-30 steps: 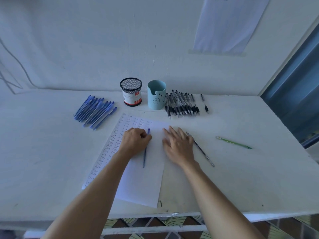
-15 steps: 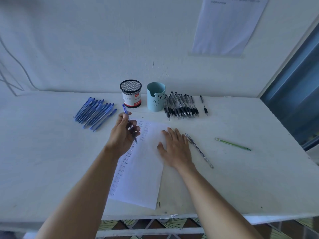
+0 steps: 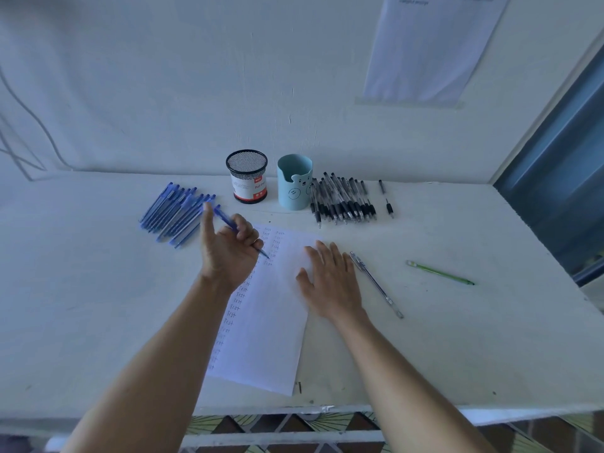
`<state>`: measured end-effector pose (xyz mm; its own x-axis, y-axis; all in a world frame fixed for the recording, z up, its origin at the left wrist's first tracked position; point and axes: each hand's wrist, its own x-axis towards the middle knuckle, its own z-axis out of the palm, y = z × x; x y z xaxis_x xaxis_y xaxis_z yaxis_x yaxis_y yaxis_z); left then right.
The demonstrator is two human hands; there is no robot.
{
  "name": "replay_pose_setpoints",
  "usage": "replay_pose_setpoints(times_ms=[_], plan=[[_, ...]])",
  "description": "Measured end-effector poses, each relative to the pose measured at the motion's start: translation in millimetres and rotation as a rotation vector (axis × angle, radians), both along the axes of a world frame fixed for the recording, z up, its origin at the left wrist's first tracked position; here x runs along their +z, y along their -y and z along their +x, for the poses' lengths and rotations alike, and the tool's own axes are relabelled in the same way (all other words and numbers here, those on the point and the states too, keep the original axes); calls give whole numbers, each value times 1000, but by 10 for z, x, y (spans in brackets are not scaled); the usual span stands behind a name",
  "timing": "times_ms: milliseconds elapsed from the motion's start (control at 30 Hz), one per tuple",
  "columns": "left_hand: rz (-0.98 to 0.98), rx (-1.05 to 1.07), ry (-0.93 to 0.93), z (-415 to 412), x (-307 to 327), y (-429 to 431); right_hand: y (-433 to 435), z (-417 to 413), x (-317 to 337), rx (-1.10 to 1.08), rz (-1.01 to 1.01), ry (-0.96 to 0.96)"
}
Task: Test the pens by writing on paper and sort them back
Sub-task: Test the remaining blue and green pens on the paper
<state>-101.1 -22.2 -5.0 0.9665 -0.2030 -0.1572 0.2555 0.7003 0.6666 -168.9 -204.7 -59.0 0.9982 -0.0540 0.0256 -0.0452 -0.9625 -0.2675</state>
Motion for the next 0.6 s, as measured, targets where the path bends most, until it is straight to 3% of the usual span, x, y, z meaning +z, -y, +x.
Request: replay_pose_setpoints(times_ms=[133,267,600], plan=[[266,105,89,121,-76,67,-7,1,13,-4,8,-4],[292,98,47,182,-118,56,-16,4,16,-13,30,-7],[937,122,198,165,-252,75,-32,38,-20,-42,41,38]])
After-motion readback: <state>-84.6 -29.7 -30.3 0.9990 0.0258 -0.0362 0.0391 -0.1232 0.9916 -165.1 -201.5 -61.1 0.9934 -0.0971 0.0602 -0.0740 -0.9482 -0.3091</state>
